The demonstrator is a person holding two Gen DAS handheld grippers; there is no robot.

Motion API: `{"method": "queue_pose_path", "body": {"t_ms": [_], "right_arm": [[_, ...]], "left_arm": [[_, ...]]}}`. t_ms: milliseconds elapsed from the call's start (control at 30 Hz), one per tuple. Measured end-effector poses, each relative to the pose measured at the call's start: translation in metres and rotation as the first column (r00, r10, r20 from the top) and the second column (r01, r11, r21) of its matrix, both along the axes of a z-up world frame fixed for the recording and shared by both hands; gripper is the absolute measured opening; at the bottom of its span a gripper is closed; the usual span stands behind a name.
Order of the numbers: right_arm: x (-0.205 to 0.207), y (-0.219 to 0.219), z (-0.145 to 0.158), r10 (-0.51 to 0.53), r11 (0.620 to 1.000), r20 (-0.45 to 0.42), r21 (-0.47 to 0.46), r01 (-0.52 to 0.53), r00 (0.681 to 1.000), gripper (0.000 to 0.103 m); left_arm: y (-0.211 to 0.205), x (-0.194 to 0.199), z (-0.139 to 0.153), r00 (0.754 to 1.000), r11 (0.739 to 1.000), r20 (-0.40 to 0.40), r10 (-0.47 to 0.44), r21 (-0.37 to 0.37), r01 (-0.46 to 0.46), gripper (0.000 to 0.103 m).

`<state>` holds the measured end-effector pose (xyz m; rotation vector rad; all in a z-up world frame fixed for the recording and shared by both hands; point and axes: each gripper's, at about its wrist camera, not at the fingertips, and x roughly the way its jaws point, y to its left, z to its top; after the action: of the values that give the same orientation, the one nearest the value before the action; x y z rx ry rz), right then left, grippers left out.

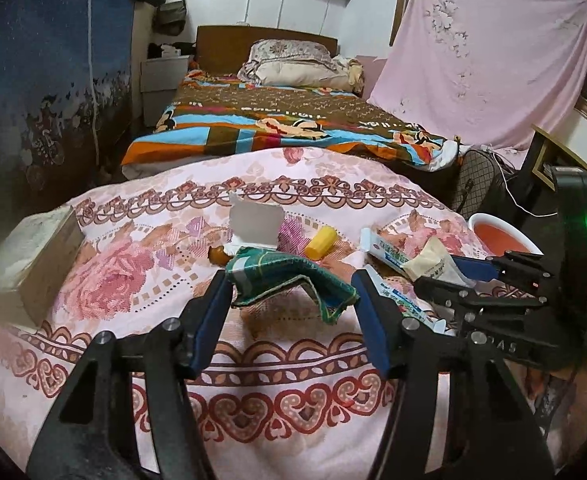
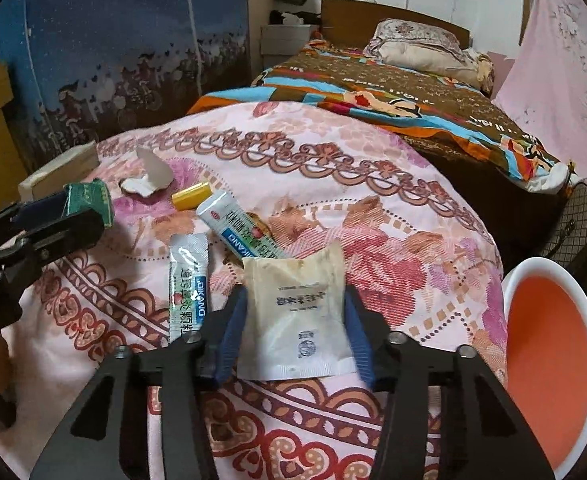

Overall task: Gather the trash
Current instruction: 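Lower the left tool to the green cloth while the right tool approaches the paper packet, then carry the green cloth and paper packet over the orange basin with both tools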

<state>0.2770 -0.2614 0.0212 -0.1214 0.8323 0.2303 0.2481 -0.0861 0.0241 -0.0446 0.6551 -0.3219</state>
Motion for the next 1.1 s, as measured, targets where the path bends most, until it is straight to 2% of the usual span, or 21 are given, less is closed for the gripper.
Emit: {"method": "queue_pose_path", "body": {"t_ms": [133, 300, 400, 533, 733, 900, 1033, 1100], "right_arm": [[-0.002, -0.007, 0.004, -0.009, 0.999, 0.016, 0.046, 0.008, 1.0, 0.04], [-0.009, -0.008, 0.01, -0.012, 0.998, 0.063, 0.058, 0.009, 0.998, 0.039], [-0.02, -0.012, 0.021, -0.022, 0.996, 0.145, 0.084, 0.01, 0.989, 0.039], [-0.042, -0.022, 0.037, -0.046, 0.99, 0.281, 0.143, 0.005, 0.959, 0.039], [-0.068, -0.039, 0.055, -0.106, 0.974, 0.444, 0.225, 0.004, 0.89, 0.039], [-0.091, -0.061, 0.071, -0.194, 0.955, 0.577, 0.297, 0.017, 0.794, 0.039], [-0.106, -0.079, 0.082, -0.259, 0.948, 0.646, 0.313, 0.061, 0.718, 0.04], [-0.111, -0.091, 0.086, -0.293, 0.94, 0.66, 0.331, 0.082, 0.692, 0.04]], "left_arm": [[-0.003, -0.009, 0.004, 0.999, 1.0, 0.046, -0.01, 0.015, 0.01, 0.045], [-0.007, -0.017, 0.009, 0.995, 0.999, 0.098, -0.019, 0.037, 0.015, 0.045], [-0.008, -0.022, 0.012, 0.992, 0.999, 0.126, -0.02, 0.041, 0.015, 0.045], [-0.011, -0.03, 0.016, 0.985, 0.999, 0.171, -0.024, 0.047, 0.017, 0.045], [-0.023, -0.05, 0.03, 0.958, 0.995, 0.278, -0.07, 0.082, 0.049, 0.045], [-0.044, -0.059, 0.047, 0.933, 0.991, 0.337, -0.126, 0.073, 0.108, 0.045], [-0.066, -0.062, 0.063, 0.907, 0.984, 0.382, -0.178, 0.071, 0.163, 0.045], [-0.079, -0.063, 0.07, 0.891, 0.977, 0.401, -0.212, 0.078, 0.197, 0.045]]}}
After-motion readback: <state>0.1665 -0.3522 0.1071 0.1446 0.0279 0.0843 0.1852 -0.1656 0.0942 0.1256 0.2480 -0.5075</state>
